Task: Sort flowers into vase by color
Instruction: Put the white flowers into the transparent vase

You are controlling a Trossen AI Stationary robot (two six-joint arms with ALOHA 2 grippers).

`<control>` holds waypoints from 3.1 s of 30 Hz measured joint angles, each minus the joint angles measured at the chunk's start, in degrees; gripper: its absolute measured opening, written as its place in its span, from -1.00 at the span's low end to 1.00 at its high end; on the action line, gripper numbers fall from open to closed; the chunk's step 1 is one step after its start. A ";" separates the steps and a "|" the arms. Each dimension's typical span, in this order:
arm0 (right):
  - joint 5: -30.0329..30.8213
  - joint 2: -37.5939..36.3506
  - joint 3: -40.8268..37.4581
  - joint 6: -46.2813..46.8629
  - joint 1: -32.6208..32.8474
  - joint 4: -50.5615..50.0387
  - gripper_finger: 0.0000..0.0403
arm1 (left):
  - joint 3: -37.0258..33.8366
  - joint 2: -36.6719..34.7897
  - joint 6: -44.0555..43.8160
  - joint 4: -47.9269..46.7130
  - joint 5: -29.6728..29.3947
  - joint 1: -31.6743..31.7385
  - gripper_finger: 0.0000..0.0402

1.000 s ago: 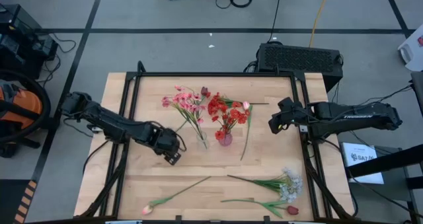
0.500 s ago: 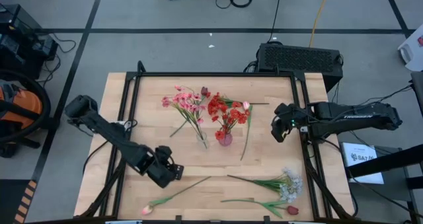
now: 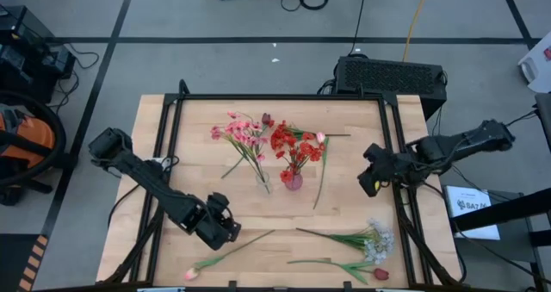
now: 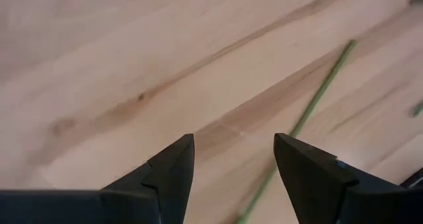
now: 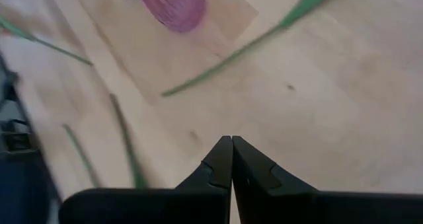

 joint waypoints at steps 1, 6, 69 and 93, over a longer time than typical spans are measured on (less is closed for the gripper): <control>0.75 0.96 0.72 1.85 1.56 0.23 -1.00 | 0.00 0.01 2.10 -0.08 -0.02 0.02 0.07; 2.09 10.03 5.32 8.64 7.68 0.49 -1.00 | -0.09 -0.01 9.14 -0.64 -0.93 0.13 0.07; -16.38 58.75 20.13 -17.95 22.85 7.86 -0.95 | -0.02 0.34 55.99 39.17 -13.14 5.24 0.06; -15.71 19.31 14.97 11.47 16.76 2.62 -1.00 | 31.34 22.05 102.45 36.32 -35.85 4.05 0.06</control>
